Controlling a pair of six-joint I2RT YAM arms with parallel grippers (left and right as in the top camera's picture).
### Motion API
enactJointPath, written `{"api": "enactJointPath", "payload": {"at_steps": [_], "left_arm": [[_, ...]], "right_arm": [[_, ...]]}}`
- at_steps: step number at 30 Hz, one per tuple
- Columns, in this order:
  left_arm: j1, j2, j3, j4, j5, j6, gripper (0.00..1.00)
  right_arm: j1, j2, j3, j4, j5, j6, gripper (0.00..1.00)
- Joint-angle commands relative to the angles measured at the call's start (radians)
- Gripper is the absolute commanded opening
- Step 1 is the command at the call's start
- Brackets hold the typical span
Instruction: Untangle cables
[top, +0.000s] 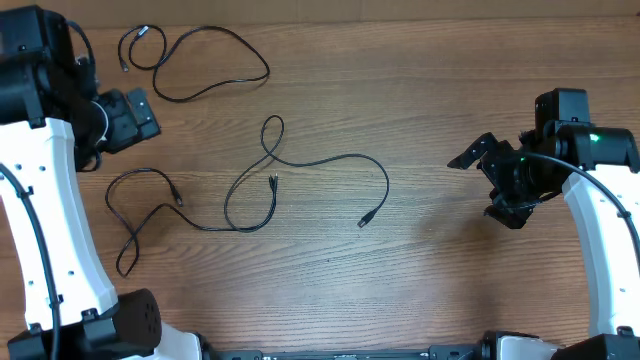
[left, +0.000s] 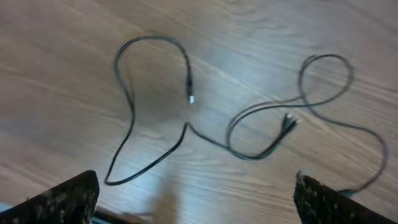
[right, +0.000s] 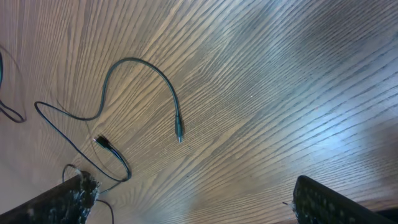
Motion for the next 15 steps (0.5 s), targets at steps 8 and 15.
{"api": "enactJointPath", "payload": {"at_steps": [8, 15], "left_arm": [[-0.002, 0.010, -0.360, 0.124, -0.138, 0.025, 1.00], [-0.004, 0.011, -0.555, 0.212, -0.137, 0.077, 1.00]], "right_arm": [[-0.005, 0.001, 0.006, 0.002, 0.006, -0.007, 1.00], [-0.005, 0.001, 0.006, 0.002, 0.006, -0.007, 1.00]]}}
